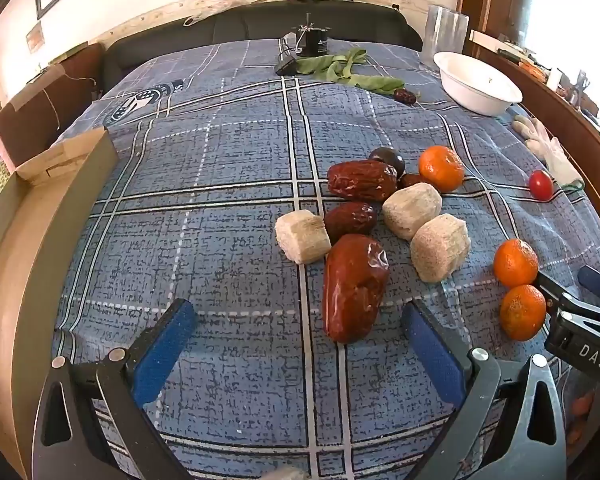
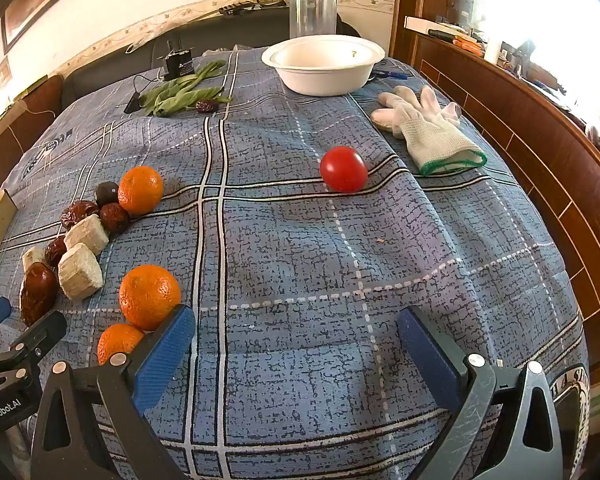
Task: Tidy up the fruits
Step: 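Move both grippers toward the fruit pile and cardboard tray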
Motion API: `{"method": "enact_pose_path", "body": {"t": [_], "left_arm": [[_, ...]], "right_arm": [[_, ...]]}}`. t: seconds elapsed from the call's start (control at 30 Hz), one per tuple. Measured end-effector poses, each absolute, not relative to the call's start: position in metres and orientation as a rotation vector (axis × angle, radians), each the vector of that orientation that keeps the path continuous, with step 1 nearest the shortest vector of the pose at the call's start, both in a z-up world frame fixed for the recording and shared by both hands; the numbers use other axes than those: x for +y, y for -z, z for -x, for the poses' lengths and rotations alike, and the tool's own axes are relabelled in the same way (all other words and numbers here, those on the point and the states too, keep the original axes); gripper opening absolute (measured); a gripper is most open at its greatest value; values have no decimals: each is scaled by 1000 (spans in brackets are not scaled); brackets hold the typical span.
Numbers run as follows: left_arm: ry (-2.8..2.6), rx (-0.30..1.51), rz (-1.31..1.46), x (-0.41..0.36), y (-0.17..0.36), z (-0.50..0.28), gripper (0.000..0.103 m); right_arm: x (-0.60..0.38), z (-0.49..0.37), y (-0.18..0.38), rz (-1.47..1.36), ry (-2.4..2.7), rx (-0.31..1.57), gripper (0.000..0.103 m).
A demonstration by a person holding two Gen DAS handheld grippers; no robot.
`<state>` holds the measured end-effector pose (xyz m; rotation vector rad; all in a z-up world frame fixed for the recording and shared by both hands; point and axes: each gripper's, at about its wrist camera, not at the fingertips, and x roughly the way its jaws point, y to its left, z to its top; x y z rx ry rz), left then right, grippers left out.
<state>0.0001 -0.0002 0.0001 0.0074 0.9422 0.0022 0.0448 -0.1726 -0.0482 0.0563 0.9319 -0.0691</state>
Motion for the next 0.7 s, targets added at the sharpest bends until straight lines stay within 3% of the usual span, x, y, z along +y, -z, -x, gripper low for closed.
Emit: {"method": "enact_pose_path", "body": {"t": [0.7], "left_arm": [[-17, 971, -1, 0, -3, 0, 103]], "right_arm": [[-176, -47, 44, -56, 69, 931, 103]]}}
